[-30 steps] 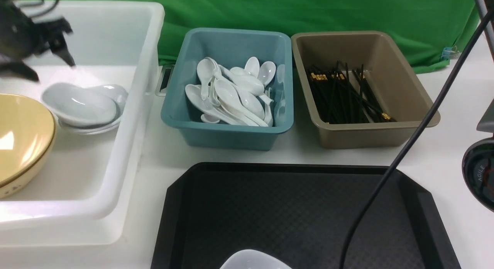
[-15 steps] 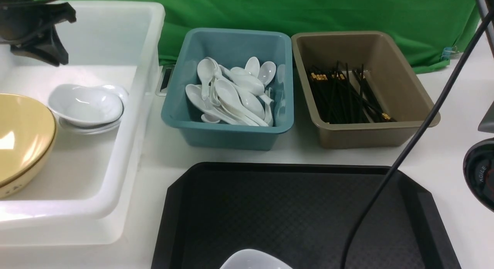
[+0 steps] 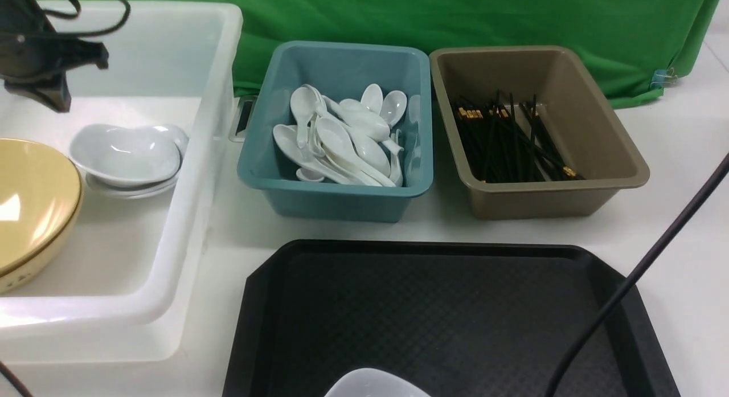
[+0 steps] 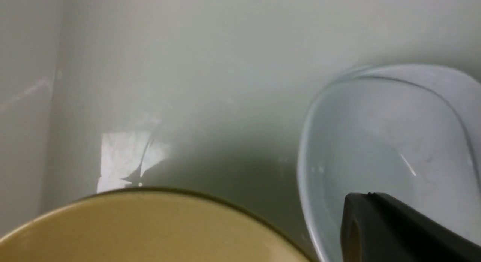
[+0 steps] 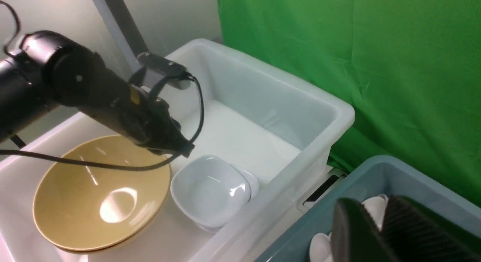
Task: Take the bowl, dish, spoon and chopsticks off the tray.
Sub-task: Use the left arm to grab the plate
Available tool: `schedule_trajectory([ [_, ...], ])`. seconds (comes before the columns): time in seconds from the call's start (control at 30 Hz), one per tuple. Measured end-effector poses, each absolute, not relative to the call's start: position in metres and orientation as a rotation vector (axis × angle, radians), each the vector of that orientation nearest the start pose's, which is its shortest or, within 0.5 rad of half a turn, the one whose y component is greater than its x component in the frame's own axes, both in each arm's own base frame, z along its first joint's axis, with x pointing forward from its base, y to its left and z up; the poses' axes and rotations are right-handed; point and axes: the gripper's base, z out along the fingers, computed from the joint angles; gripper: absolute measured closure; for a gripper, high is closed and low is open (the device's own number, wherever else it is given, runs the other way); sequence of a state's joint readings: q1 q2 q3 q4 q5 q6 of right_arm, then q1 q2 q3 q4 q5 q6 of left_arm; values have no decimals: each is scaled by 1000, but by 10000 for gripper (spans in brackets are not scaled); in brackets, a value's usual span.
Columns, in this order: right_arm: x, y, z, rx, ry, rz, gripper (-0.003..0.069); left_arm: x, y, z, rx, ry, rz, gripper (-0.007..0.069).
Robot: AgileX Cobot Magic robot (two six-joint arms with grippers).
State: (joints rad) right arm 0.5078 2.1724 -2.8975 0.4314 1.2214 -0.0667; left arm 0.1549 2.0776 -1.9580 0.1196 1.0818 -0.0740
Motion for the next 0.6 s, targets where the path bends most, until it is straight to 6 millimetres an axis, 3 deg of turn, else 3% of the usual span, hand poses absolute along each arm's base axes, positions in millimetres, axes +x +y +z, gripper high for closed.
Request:
schedule_trajectory([
  [0.2,355,238,500,-683,1877,781,545,467,82,252,-313,2710,149,630],
  [0.33,355,238,500,-683,1877,781,543,475,75,227,-362,2752,13,630],
  [0.6,355,238,500,-683,1877,780,535,480,68,224,-396,2726,-120,630],
])
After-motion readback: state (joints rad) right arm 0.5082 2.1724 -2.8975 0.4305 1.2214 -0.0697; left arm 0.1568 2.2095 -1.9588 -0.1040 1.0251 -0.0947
